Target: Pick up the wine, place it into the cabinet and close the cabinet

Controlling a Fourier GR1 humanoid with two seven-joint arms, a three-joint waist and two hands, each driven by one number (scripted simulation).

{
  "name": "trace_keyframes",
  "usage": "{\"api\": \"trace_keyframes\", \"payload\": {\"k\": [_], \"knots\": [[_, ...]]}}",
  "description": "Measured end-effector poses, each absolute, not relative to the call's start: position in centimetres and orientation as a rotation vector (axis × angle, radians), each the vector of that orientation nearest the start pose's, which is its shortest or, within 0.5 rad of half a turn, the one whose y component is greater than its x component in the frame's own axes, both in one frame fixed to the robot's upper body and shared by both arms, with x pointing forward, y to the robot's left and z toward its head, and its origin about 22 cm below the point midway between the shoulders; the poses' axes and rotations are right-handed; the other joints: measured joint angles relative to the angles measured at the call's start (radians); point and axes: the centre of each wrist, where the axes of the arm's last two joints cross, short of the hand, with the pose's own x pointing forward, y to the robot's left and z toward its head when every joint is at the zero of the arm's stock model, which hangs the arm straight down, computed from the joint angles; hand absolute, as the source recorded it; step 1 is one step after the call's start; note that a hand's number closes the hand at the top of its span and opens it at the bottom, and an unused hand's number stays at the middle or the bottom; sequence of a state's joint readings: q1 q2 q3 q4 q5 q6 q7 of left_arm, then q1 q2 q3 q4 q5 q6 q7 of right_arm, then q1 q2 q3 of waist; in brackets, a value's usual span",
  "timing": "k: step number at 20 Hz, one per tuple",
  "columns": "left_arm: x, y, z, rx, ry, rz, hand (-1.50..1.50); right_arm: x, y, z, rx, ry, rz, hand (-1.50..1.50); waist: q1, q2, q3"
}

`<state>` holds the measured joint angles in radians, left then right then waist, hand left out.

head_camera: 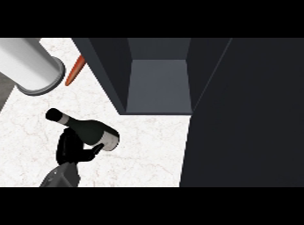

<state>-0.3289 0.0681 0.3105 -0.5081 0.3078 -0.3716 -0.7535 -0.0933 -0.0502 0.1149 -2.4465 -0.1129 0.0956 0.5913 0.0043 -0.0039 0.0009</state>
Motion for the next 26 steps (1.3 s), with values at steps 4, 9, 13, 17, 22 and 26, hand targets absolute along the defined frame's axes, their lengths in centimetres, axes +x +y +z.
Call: {"api": "trace_keyframes", "payload": {"k": [4,9,13,17,22,26], "knots": [[25.3,25.8,-14.0,-0.329,-1.666,0.422,1.5,15.9,-20.7,19.9,0.236,-1.921,0.276,-1.5,0.001,0.0,0.0],[25.2,22.9,-12.0,-0.396,-1.675,0.356,1.5,16.1,-20.7,20.1,0.237,-1.92,0.272,-1.5,0.002,-0.001,0.0],[24.7,20.3,-9.9,-0.415,-1.672,0.335,1.5,16.1,-21.2,20.0,0.222,-1.924,0.272,-1.5,-0.001,-0.001,0.0],[24.3,17.5,-7.9,-0.421,-1.656,0.341,1.5,16.1,-21.0,19.8,0.239,-1.927,0.268,-1.5,-0.004,0.001,-0.001],[23.3,14.8,-7.3,-0.424,-1.618,0.365,1.5,16.0,-21.2,20.0,0.23,-1.916,0.277,-1.5,-0.007,0.002,-0.001],[23.3,13.2,-6.4,-0.41,-1.591,0.39,1.5,16.1,-21.3,19.4,0.234,-1.917,0.279,-1.5,-0.008,0.003,-0.001]]}}
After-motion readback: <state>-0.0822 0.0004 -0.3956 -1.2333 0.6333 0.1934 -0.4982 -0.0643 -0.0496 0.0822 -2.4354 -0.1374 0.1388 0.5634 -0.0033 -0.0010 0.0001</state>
